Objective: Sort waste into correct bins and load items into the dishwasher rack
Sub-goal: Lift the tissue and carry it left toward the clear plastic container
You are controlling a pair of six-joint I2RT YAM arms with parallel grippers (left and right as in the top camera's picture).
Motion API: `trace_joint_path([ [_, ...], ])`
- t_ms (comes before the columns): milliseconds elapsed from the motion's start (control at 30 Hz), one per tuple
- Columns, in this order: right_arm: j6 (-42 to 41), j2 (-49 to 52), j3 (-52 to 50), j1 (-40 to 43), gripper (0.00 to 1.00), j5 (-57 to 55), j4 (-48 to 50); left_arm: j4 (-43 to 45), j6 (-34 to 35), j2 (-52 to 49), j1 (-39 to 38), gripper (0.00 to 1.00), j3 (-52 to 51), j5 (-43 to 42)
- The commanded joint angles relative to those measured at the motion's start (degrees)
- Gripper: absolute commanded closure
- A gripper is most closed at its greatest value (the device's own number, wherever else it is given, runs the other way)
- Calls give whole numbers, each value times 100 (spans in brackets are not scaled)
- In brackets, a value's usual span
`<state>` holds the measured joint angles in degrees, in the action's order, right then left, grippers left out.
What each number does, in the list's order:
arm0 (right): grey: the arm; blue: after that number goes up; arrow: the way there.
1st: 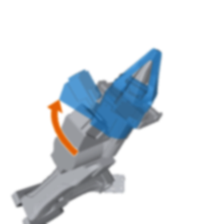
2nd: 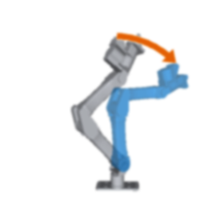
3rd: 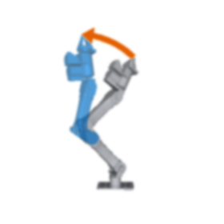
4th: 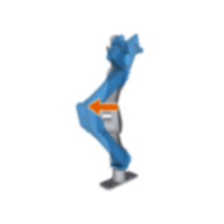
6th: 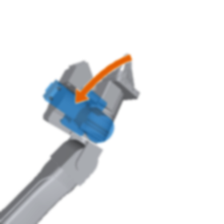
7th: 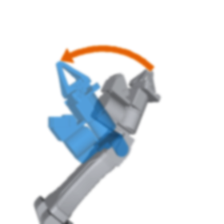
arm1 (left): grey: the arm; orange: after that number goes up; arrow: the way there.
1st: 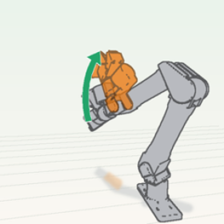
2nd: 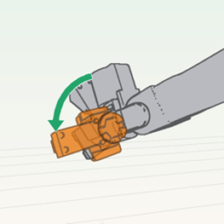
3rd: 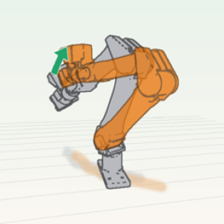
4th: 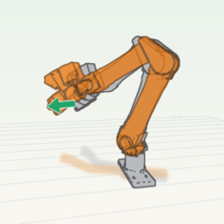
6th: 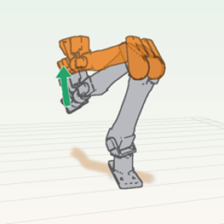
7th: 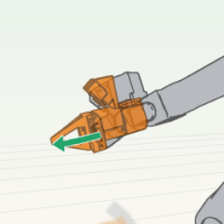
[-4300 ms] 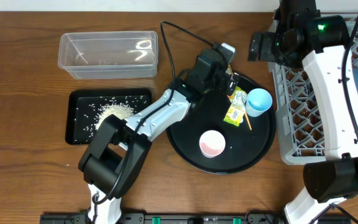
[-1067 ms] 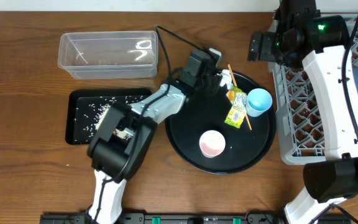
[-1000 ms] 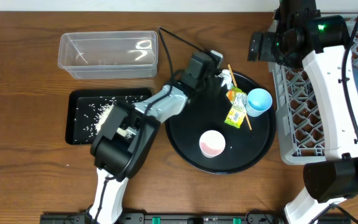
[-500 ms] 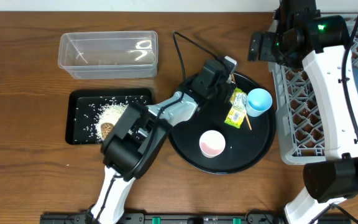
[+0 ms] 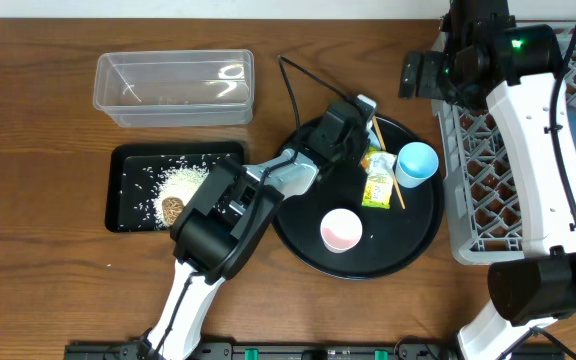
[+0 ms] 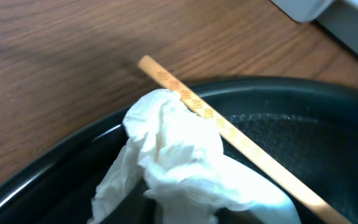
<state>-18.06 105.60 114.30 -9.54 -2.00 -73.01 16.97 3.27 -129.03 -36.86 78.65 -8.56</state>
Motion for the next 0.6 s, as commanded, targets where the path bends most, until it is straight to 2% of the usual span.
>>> trace_joint_path([
  [0, -76, 22, -4, 11, 1, -57, -2, -28, -22, 79, 24, 80, 68, 24],
  [100, -76, 22, -4, 11, 1, -57, -2, -179, -22, 256, 24, 89, 68, 24],
  [233, -76, 22, -4, 11, 1, -57, 0, -433, -24, 459, 35, 94, 68, 26],
  [567, -76, 22, -4, 11, 1, -57, 0, -1102, -20, 1300, 254, 94, 68, 26],
])
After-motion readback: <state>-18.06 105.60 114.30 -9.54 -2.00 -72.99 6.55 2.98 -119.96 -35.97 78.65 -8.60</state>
